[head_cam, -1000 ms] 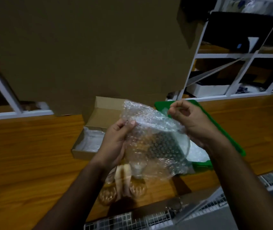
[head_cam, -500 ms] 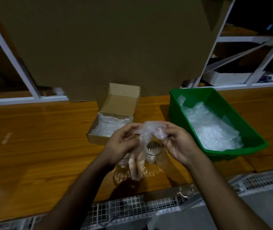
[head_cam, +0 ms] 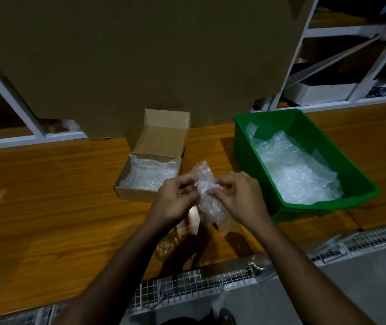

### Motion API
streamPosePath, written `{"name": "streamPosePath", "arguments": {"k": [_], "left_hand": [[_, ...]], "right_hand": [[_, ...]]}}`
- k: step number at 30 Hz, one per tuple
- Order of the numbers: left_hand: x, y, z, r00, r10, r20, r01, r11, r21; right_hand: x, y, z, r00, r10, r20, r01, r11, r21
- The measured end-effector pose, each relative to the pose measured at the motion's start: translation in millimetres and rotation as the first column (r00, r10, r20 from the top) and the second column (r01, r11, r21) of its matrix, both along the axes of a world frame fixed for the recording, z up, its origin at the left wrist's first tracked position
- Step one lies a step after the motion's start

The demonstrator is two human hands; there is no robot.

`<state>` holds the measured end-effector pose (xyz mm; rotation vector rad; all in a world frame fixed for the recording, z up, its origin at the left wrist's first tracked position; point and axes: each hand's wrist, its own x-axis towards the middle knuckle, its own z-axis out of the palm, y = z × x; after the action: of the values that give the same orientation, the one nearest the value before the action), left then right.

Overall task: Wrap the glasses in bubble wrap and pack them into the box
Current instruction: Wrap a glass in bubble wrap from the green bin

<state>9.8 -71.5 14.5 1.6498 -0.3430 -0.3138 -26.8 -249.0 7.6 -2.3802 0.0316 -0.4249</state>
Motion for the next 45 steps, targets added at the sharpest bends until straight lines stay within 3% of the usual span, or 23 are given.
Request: {"name": "streamPosePath", "arguments": {"k": [4, 8, 10, 13, 16, 21, 25, 30, 36, 41, 45], "left_hand": [[1, 1, -3, 0.936, -0.072, 0.343, 0.000, 0.979, 0.204], [3, 1, -15, 0.754, -0.223, 0.618, -0.056, 0.915, 0.398], [2, 1, -18, 0.729, -0.268, 0.630, -0.066, 0.888, 0.454], [0, -2, -18, 0.660, -0.383, 0.646, -0.128, 0.790, 0.599], [4, -2, -12, 0.600, -0.454, 0.659, -0.185, 0.722, 0.666], [-2, -1, -18, 0.736, -0.513, 0.442, -0.135, 0.529, 0.838], [-6, -4, -19, 0.728, -0.500, 0.468, -0.144, 0.556, 0.818], [-17, 4, -23, 0.695, -0.308, 0.650, -0.234, 0.758, 0.609], [-23, -2, -28, 0.711, -0.289, 0.641, -0.202, 0.790, 0.579], [-12, -10, -31, 0.794, -0.249, 0.555, -0.180, 0.775, 0.605], [-9, -16, -23, 0.792, -0.208, 0.575, -0.238, 0.761, 0.603]], "right_hand": [[-3, 1, -2, 0.998, -0.051, -0.023, 0.048, 0.988, -0.144], [-4, -2, 1, 0.992, 0.100, -0.072, -0.120, 0.913, -0.389], [-4, -7, 1, 0.976, 0.148, -0.158, -0.197, 0.909, -0.367], [-7, -14, 2, 0.927, 0.199, -0.317, -0.269, 0.944, -0.193], [-12, -19, 4, 0.925, 0.183, -0.332, -0.219, 0.973, -0.073], [-15, -13, -4, 0.960, 0.059, -0.275, -0.045, 0.997, 0.057], [-9, -3, -8, 0.974, -0.042, -0.223, 0.055, 0.997, 0.052], [1, 4, -7, 0.930, -0.160, -0.330, 0.134, 0.986, -0.099], [2, 8, -3, 0.908, -0.141, -0.395, 0.143, 0.989, -0.024], [-15, 6, 42, 0.960, -0.104, -0.259, 0.069, 0.988, -0.141], [-6, -40, 80, 0.966, -0.255, -0.030, 0.248, 0.956, -0.156]]}}
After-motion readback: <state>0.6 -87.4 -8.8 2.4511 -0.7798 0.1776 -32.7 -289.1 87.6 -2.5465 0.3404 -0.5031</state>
